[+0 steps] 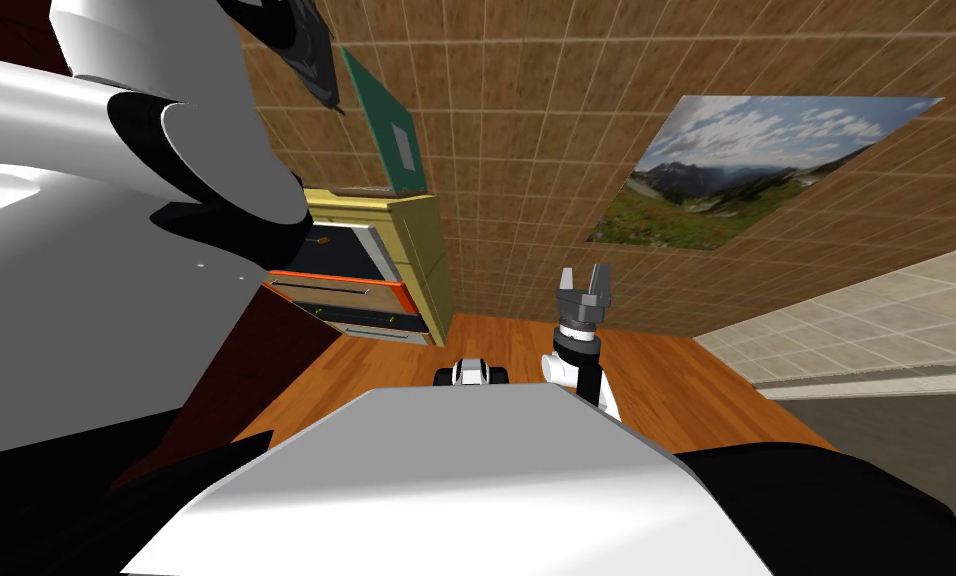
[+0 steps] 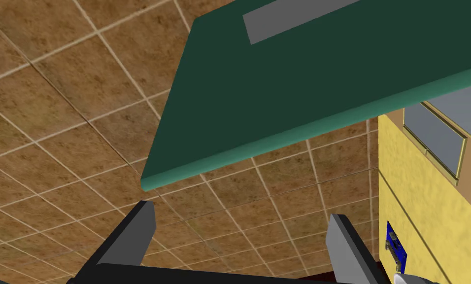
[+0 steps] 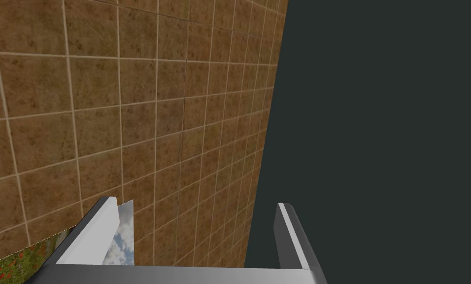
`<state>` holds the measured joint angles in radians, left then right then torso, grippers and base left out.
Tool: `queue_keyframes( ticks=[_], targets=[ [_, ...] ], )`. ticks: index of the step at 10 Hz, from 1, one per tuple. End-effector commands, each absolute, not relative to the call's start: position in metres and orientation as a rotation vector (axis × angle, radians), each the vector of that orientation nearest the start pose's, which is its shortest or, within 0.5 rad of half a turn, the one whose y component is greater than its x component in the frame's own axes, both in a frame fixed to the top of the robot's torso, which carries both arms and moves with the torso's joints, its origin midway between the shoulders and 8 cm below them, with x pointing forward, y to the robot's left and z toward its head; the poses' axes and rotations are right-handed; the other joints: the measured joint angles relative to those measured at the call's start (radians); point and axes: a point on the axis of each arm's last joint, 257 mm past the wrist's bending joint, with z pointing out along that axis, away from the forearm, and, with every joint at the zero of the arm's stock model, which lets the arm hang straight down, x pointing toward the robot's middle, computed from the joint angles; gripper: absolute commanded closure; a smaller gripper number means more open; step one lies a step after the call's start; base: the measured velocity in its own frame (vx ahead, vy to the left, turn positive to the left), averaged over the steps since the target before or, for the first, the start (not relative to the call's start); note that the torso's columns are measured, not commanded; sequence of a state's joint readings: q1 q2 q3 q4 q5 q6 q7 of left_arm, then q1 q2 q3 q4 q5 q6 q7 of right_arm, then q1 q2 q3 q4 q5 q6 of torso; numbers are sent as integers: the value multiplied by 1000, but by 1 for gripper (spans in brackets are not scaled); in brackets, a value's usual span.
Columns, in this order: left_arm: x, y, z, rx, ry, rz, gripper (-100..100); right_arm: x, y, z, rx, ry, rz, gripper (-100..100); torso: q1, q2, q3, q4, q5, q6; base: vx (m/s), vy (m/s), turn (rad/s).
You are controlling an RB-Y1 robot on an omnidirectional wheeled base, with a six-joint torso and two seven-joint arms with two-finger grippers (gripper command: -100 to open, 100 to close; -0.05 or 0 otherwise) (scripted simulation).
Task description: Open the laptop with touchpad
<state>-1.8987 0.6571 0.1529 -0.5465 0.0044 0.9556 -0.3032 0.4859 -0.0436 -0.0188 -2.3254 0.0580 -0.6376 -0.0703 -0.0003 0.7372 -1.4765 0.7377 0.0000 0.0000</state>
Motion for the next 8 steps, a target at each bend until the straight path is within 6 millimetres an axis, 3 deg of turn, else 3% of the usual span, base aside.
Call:
queue_keyframes(
  ticks=[1,5,6,7,8],
  targets=[
    [660,338,414,-967,1245,-633,-100,310,-261,71,449,537,1367,0,1,1,0,0,0,0,31,-65,-9],
    [657,337,419,-954,1244,-616,-100,310,-261,71,449,537,1367,0,3,-2,-1,0,1,0,49,-23,-16],
    [656,337,420,-954,1245,-615,100,310,-261,71,449,537,1367,0,2,0,-1,-1,1,0,6,-1,11],
    [652,350,418,-1020,1234,-667,100,310,-261,71,449,537,1367,0,0,2,1,1,0,1,31,10,16],
    [652,350,418,-1020,1234,-667,100,310,-261,71,449,537,1367,0,2,3,2,1,2,-2,37,8,21]
  ],
)
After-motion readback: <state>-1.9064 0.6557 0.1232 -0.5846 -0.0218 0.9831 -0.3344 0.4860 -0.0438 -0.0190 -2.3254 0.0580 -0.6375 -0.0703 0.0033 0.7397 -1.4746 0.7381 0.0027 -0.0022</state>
